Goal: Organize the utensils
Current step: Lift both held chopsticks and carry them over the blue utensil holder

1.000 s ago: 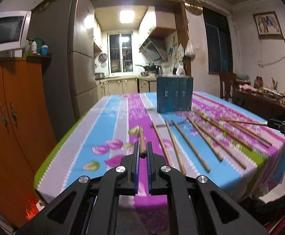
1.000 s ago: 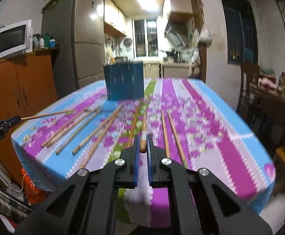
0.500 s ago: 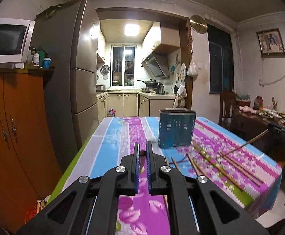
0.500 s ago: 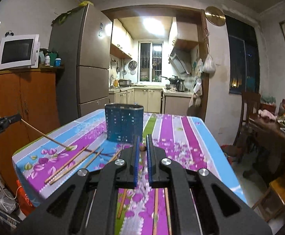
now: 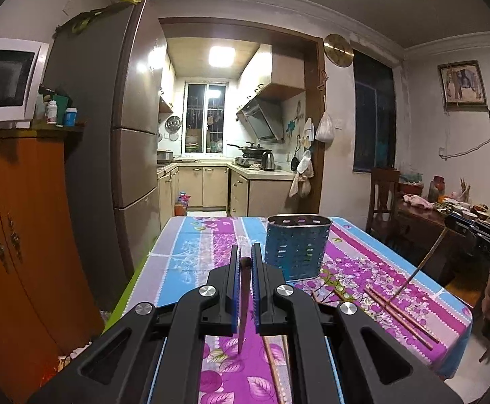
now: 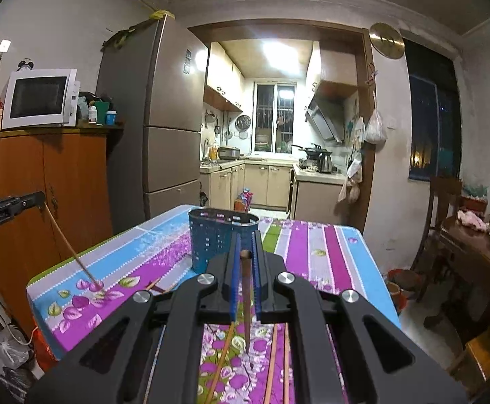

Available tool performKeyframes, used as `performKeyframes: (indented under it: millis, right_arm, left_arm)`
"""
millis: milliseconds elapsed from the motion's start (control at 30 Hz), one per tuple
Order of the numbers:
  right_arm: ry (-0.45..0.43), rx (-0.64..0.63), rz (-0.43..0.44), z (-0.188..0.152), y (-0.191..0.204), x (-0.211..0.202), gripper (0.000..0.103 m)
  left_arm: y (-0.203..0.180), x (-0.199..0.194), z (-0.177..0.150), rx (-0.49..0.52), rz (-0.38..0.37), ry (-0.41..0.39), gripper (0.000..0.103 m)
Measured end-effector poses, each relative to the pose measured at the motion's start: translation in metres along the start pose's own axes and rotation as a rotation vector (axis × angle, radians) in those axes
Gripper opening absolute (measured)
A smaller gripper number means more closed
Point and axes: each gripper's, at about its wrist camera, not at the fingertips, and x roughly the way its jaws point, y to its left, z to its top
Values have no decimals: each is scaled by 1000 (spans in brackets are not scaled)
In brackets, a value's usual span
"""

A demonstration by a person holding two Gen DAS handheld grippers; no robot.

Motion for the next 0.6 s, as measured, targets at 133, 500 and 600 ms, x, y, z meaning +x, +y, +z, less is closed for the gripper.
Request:
performKeyframes:
  millis: [133,500,600]
  right_arm:
    - [5,-8,17,7,-1,6,5]
    - [-2,-7,28,17,-4,12,5]
    - [-15,-9,30,21,-6,12,5]
  left_arm:
    - [-2,1,6,11,-14,-12,8]
    - [-8,21,18,16,-44,-4,8]
    - [-9,24,24,17,-53,-14,8]
